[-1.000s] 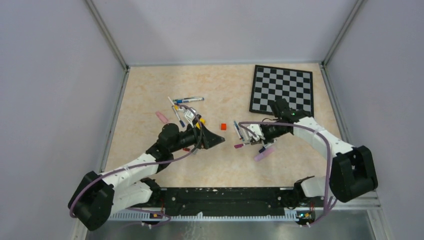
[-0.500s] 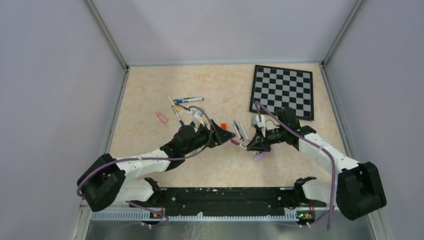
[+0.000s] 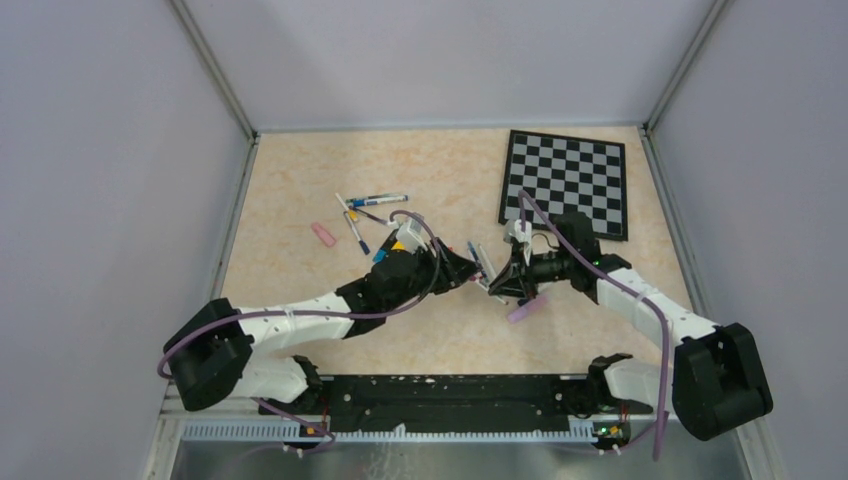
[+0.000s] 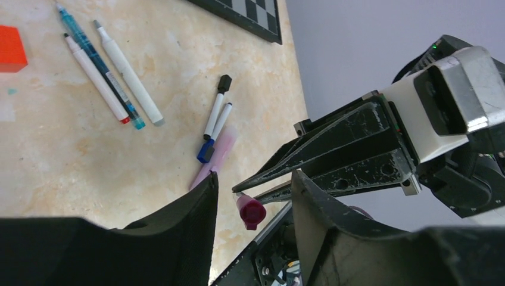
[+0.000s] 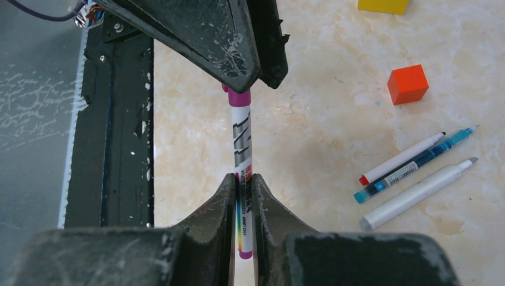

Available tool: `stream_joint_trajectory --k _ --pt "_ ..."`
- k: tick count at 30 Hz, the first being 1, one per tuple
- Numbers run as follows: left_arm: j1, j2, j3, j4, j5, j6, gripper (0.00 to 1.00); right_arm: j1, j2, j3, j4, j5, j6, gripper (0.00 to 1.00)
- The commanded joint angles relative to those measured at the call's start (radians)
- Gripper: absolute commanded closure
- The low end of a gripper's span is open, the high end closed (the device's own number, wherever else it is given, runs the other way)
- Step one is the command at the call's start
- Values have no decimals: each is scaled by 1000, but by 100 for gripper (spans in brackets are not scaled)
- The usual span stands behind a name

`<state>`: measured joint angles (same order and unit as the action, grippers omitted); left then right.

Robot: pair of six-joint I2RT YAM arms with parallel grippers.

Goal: Open the pen caps
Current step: Pick up the pen from the center of the board.

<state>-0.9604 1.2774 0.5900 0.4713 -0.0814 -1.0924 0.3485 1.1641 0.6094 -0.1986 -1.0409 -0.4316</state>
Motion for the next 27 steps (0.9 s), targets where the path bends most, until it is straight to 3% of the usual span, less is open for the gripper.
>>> stream_joint_trajectory --k 1,14,18,22,27 --pt "-18 16 50 -37 -70 8 51 -7 -4 -8 61 -23 33 100" --pt "-27 21 56 -68 -66 24 100 -7 -8 -25 100 -35 70 98" --pt "-27 14 42 -14 -50 78 100 -8 -15 -45 155 -85 119 70" --pt "-28 13 34 40 -22 126 100 -6 -2 -50 190 -117 168 64" --pt "-28 26 31 90 16 152 100 -3 2 -54 246 -138 218 64"
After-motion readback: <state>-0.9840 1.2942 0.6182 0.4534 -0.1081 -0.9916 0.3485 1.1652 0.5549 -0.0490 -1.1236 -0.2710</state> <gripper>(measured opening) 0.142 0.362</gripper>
